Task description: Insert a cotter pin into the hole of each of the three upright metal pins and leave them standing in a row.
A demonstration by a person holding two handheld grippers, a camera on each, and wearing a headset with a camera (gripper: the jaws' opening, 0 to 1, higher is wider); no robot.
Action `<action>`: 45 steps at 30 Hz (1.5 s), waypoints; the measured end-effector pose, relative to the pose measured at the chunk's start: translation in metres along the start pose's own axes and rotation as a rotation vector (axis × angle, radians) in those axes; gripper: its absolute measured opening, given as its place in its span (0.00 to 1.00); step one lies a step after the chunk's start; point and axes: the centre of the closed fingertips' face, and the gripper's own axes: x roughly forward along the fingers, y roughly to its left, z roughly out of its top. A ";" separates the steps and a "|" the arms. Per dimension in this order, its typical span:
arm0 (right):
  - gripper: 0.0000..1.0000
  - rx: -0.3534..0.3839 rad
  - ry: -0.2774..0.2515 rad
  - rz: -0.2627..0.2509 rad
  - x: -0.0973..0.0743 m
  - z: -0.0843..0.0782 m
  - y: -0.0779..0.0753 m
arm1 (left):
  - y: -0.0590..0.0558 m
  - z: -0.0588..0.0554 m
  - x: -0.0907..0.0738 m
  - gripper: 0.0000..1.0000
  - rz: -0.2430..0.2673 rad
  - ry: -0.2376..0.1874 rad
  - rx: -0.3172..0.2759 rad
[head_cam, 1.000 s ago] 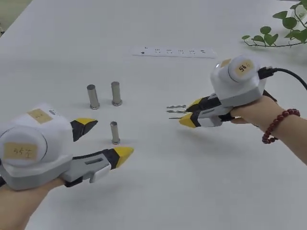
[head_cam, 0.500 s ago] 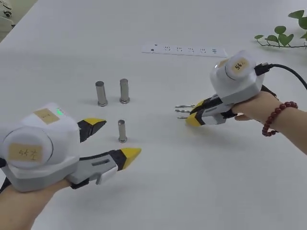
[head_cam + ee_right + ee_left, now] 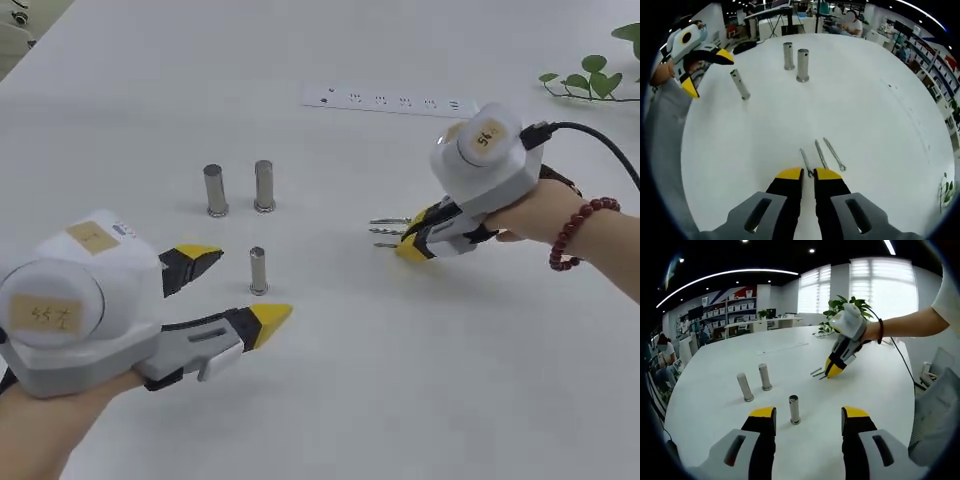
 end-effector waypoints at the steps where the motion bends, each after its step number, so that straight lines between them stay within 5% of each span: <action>1: 0.10 -0.013 0.009 0.001 0.000 0.000 0.000 | 0.000 0.000 0.000 0.51 0.000 -0.001 -0.001; 18: 0.04 -0.156 0.168 0.006 -0.001 0.000 0.002 | 0.002 0.005 -0.005 0.51 0.004 -0.007 0.002; 34: 0.02 -0.157 0.131 -0.021 -0.006 -0.001 -0.001 | 0.000 0.012 -0.009 0.50 0.003 -0.030 -0.014; 45: 0.02 -0.193 0.058 -0.063 -0.028 0.017 0.018 | -0.010 0.017 -0.012 0.46 -0.015 -0.028 -0.029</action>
